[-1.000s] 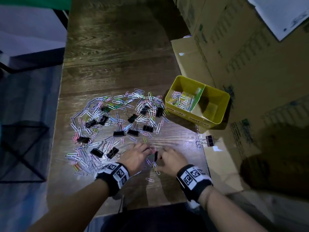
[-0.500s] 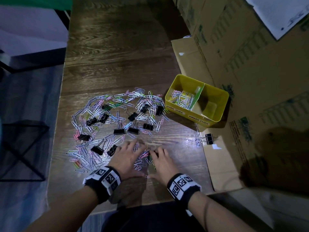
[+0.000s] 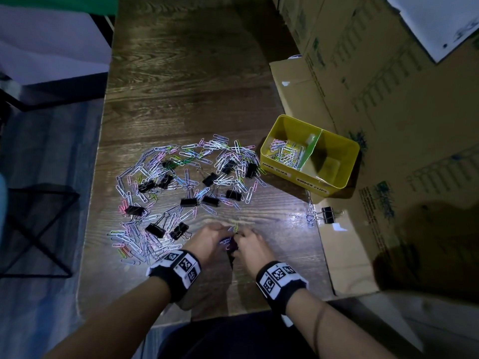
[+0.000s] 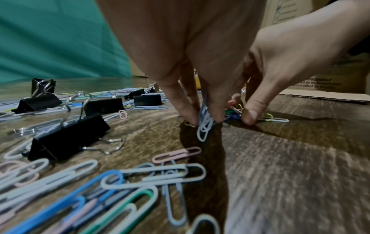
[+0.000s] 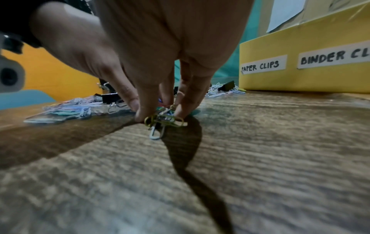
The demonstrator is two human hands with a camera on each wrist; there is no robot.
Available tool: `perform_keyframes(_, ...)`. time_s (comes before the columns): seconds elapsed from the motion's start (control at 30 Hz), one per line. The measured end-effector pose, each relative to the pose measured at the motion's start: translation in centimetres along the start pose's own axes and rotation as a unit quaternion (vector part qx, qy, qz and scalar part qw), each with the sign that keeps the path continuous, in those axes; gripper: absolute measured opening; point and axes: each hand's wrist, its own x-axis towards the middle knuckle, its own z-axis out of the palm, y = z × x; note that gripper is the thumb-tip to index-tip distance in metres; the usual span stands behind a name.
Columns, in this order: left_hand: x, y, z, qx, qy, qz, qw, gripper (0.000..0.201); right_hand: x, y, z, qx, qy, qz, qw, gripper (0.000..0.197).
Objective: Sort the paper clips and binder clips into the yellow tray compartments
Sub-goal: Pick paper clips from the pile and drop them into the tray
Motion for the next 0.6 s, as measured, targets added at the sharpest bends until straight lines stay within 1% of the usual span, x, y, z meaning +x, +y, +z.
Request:
perform_keyframes(0.1,0.2,-0.7,-0.3,-0.005,0.01,0.001,1.0,0.016,0.2,0.1,-0.1,0.01,0.013,0.003,1.0,0.023)
perform_keyframes(0.17,0.3,-1.2,-0.5,0.001,0.012,-0.012,1.0,0.013,0.4,0.3,-0.1,0.01,0.011,0.008,1.0,0.02)
perform_keyframes(0.27,0.1,-1.5,-0.9,-0.029,0.031,-0.057,0.998,0.015,0.6,0.4,-0.6,0.014,-0.003,0.018,1.0,0.019)
perform_keyframes(0.33,0.1,-1.3,-1.4,-0.095,0.053,-0.113,0.988,0.016,0.9,0.4,-1.2,0.017,-0.015,0.036,0.999,0.022)
perform_keyframes(0.4,0.3,-1.2,-1.8,-0.186,0.069,-0.178,0.964,0.016,1.3,0.3,-1.5,0.028,-0.037,0.056,0.997,0.026)
perform_keyframes(0.47,0.4,-1.5,-2.0,-0.285,0.076,-0.227,0.928,0.016,1.7,0.4,-1.9,0.062,-0.042,0.073,0.995,0.026)
perform_keyframes(0.53,0.3,-2.1,-2.5,-0.357,0.081,-0.247,0.897,0.019,1.8,0.8,-2.3,0.124,-0.022,0.093,0.988,0.022)
perform_keyframes(0.6,0.4,-2.3,-3.5,-0.394,0.079,-0.259,0.878,0.021,1.6,1.3,-2.8,0.196,0.02,0.105,0.975,0.021)
